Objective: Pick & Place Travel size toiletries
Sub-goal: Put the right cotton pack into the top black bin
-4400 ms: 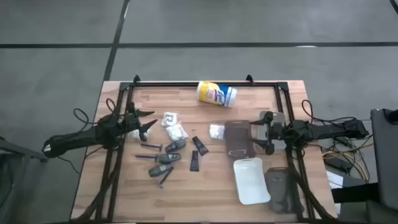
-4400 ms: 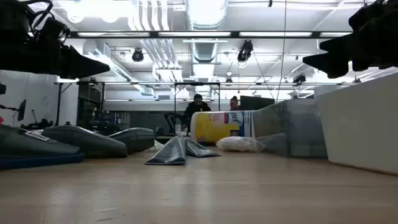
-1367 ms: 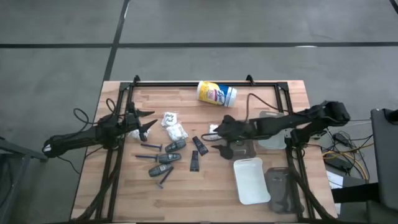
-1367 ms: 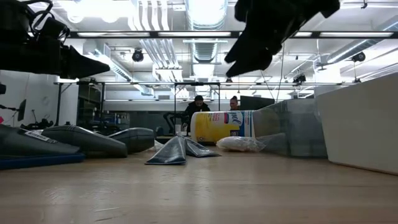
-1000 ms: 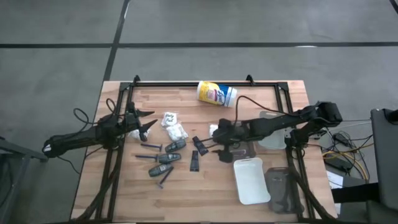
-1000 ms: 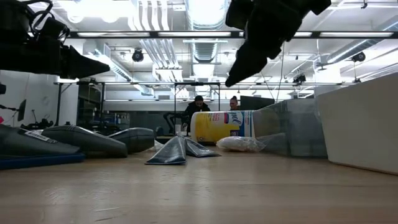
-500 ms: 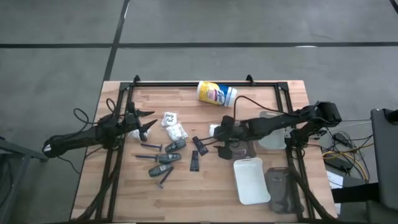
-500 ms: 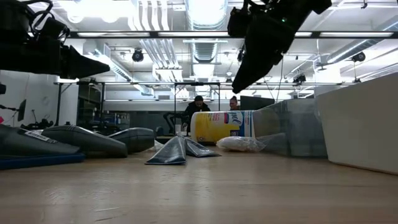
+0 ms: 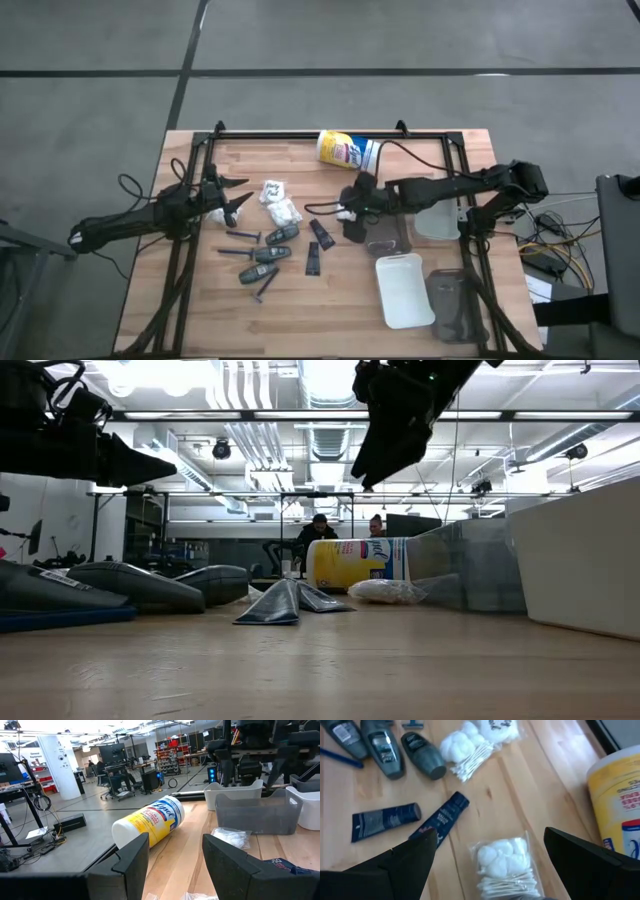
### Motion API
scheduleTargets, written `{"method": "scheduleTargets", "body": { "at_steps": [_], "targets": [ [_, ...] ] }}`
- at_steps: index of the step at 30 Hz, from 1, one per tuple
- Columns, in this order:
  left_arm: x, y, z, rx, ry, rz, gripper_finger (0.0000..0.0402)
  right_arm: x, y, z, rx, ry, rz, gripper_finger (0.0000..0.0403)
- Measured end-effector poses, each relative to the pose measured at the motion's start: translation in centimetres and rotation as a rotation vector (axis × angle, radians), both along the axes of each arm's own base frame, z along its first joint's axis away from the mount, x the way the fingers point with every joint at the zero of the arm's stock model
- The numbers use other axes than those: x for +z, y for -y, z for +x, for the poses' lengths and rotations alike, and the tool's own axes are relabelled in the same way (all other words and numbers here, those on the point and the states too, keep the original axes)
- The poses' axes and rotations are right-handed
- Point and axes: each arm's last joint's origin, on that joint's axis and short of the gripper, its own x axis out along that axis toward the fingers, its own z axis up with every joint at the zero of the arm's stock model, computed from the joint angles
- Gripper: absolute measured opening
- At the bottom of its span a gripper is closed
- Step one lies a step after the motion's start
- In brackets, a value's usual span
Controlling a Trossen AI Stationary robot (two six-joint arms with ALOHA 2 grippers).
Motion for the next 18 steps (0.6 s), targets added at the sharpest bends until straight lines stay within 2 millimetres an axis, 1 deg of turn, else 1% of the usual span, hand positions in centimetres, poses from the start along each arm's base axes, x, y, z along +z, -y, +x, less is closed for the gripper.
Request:
{"method": "scheduleTargets", "body": {
  "at_steps": [9, 13, 18],
  "targets": [
    [0.0, 0.0, 0.0, 0.0, 0.0, 0.0, 0.019, -0.2, 1.9, -0.1, -0.073, -0.01, 0.013, 0.0364],
    [0.0, 0.0, 0.0, 0.0, 0.0, 0.0, 0.019, -1.1, 2.6, 0.4, -0.105, -0.062, 0.023, 0.0364],
    [0.0, 0.0, 0.0, -0.004, 0.0, 0.0, 0.019, -2.5, 2.7, 1.8, -0.059, -0.185, 0.006, 0.0364]
  ]
}}
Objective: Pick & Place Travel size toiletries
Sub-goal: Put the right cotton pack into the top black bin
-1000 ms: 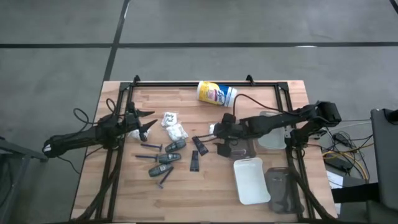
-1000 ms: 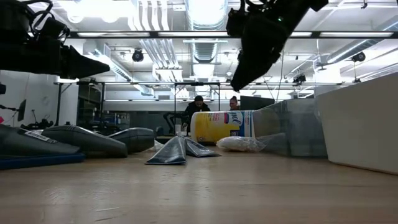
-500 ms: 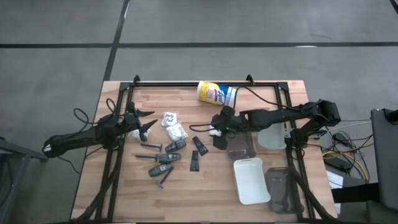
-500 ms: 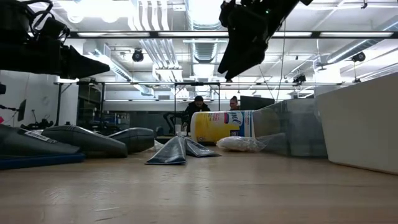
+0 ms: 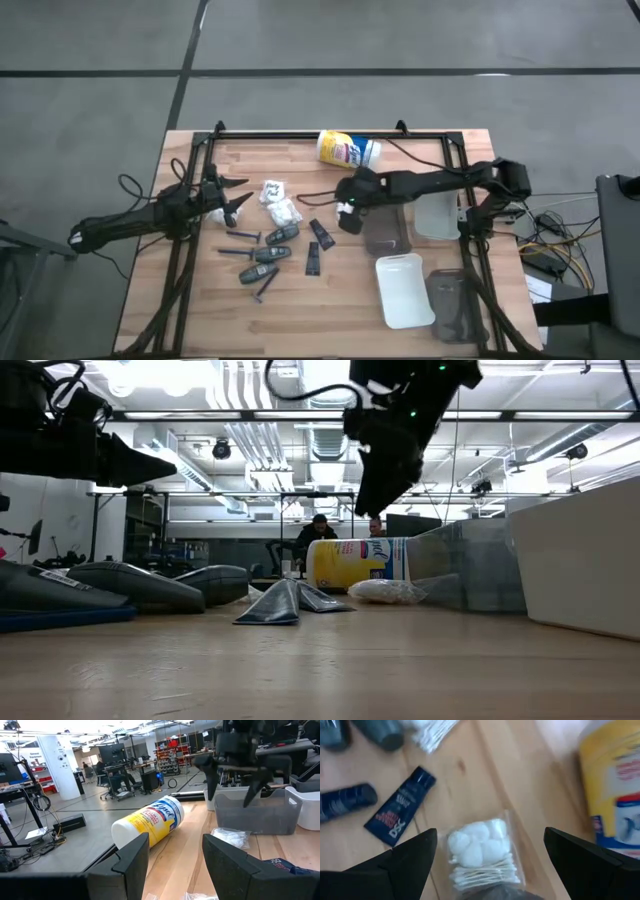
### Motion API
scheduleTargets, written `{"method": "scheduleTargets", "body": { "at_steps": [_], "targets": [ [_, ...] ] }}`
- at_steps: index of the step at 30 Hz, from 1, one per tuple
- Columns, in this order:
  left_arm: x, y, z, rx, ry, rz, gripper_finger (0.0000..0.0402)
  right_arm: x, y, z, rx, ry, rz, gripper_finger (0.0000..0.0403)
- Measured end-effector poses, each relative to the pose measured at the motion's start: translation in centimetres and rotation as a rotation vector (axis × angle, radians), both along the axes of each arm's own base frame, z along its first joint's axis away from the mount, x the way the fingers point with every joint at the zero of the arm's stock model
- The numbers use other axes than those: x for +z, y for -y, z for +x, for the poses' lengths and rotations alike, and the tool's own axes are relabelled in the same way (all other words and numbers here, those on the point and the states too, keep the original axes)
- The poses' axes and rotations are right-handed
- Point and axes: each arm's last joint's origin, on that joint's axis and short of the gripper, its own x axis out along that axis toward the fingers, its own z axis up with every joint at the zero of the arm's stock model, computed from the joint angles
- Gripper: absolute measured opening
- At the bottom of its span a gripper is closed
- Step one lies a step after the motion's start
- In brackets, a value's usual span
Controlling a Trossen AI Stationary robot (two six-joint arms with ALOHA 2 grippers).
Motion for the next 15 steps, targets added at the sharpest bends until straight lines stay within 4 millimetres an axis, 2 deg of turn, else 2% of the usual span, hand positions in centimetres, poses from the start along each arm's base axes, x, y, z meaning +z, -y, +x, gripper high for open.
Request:
{"method": "scheduleTargets", "body": {
  "at_steps": [9, 15],
  "targets": [
    [0.0, 0.0, 0.0, 0.0, 0.0, 0.0, 0.019, -2.1, 0.0, 2.4, 0.072, -0.192, -0.006, 0.0364],
    [0.0, 0.0, 0.0, 0.0, 0.0, 0.0, 0.019, -3.0, 0.0, 2.3, 0.089, -0.24, -0.008, 0.0364]
  ]
}}
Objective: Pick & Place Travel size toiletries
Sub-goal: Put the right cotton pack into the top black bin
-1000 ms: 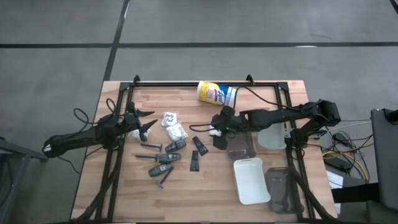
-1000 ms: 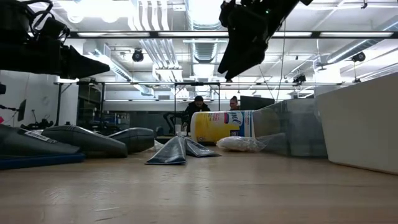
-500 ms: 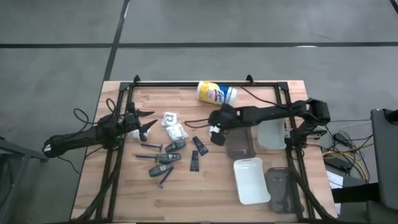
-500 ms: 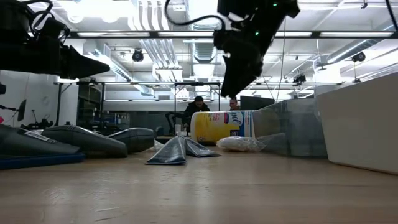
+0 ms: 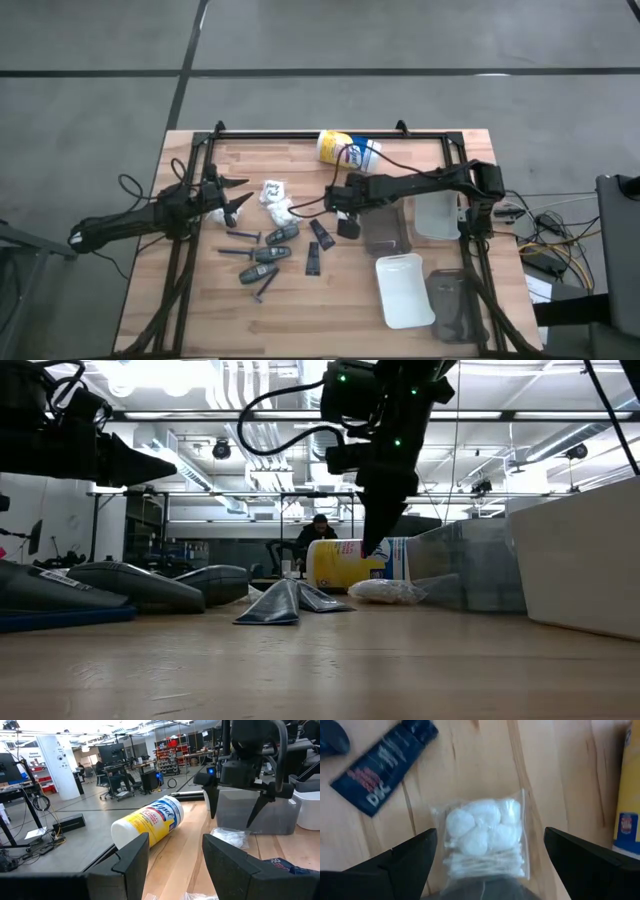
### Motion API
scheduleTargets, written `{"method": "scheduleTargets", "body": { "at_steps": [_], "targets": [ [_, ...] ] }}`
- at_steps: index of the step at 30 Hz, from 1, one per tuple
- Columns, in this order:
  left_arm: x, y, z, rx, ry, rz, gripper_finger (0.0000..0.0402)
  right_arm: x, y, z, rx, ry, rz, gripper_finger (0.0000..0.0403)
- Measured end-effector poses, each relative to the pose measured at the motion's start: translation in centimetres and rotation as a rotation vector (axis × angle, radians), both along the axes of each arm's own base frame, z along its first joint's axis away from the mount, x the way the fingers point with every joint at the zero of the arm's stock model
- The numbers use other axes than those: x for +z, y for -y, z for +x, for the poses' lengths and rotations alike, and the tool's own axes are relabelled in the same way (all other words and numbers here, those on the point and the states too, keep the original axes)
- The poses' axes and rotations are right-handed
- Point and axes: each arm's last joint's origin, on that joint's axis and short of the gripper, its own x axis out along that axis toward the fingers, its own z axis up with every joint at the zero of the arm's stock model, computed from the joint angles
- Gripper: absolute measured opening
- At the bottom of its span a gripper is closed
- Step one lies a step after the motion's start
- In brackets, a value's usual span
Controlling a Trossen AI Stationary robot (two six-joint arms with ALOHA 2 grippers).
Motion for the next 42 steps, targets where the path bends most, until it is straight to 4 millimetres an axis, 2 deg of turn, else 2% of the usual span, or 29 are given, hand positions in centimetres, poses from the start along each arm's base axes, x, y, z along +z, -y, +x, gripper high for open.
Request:
{"method": "scheduleTargets", "body": {
  "at_steps": [14, 25, 30, 33, 37, 42],
  "targets": [
    [0.0, 0.0, 0.0, 0.0, 0.0, 0.0, 0.019, -0.7, 0.0, 0.3, 0.05, 0.044, -0.019, 0.0364],
    [0.0, 0.0, 0.0, 0.0, 0.0, 0.0, 0.019, -3.0, 0.0, -0.1, 0.043, 0.002, -0.014, 0.0364],
    [0.0, 0.0, 0.0, 0.0, -0.001, 0.0, 0.019, -5.5, 0.0, 0.5, 0.077, -0.056, 0.0, 0.0364],
    [0.0, 0.0, 0.0, 0.0, 0.0, 0.0, 0.019, -6.1, -0.1, 0.7, 0.101, -0.074, 0.014, 0.0363],
    [0.0, 0.0, 0.0, 0.001, 0.0, 0.0, 0.019, -6.0, -0.1, 0.7, 0.101, -0.072, 0.017, 0.0363],
    [0.0, 0.0, 0.0, 0.0, 0.0, 0.0, 0.019, -4.9, -0.1, 0.3, 0.083, -0.044, 0.032, 0.0361]
  ]
}}
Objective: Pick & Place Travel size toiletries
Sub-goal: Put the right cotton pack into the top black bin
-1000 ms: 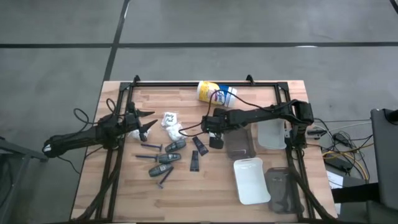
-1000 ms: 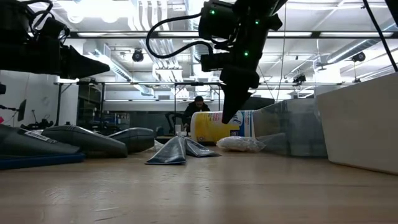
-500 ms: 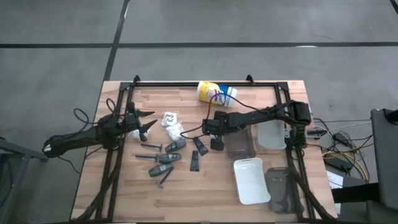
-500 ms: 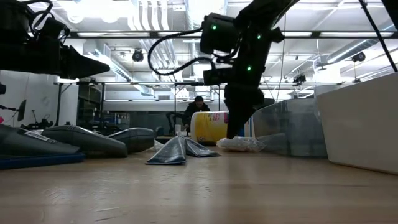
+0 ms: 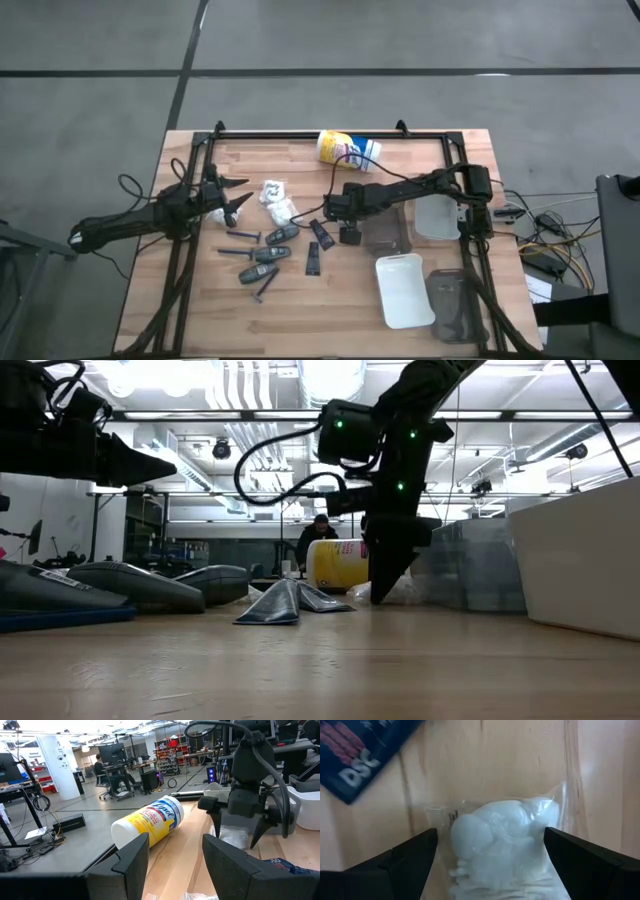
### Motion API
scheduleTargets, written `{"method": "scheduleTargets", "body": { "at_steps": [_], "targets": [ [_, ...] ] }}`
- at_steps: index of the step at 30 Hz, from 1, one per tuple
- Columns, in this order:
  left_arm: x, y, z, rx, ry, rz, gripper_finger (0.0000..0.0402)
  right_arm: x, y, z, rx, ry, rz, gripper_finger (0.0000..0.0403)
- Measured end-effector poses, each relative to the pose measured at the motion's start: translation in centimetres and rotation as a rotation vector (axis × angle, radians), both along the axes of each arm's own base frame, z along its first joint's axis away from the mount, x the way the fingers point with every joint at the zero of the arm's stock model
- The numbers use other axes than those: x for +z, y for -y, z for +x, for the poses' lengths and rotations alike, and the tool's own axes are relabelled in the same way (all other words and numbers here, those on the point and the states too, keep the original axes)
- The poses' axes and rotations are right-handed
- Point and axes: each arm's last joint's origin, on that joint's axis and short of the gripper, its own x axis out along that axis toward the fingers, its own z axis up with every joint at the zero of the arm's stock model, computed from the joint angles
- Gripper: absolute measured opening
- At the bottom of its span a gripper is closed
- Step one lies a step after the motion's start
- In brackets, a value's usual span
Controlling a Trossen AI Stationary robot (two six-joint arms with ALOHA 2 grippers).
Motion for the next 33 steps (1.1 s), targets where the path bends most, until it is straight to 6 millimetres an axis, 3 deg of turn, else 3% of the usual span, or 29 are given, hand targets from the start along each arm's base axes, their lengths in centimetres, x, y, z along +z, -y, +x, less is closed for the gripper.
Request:
{"method": "scheduleTargets", "body": {
  "at_steps": [5, 29, 33],
  "targets": [
    [0.01, 0.0, 0.0, 0.0, 0.0, 0.0, 0.019, 0.61, -0.02, 0.07, -0.007, 0.032, 0.004, 0.0321],
    [0.0, 0.0, 0.0, 0.0, 0.0, 0.0, 0.019, 0.05, -0.03, 0.0, 0.011, -0.003, 0.01, 0.0041],
    [0.01, 0.0, 0.0, 0.0, 0.0, 0.0, 0.019, 0.14, -0.16, 0.08, 0.063, -0.003, 0.049, 0.0016]
  ]
}}
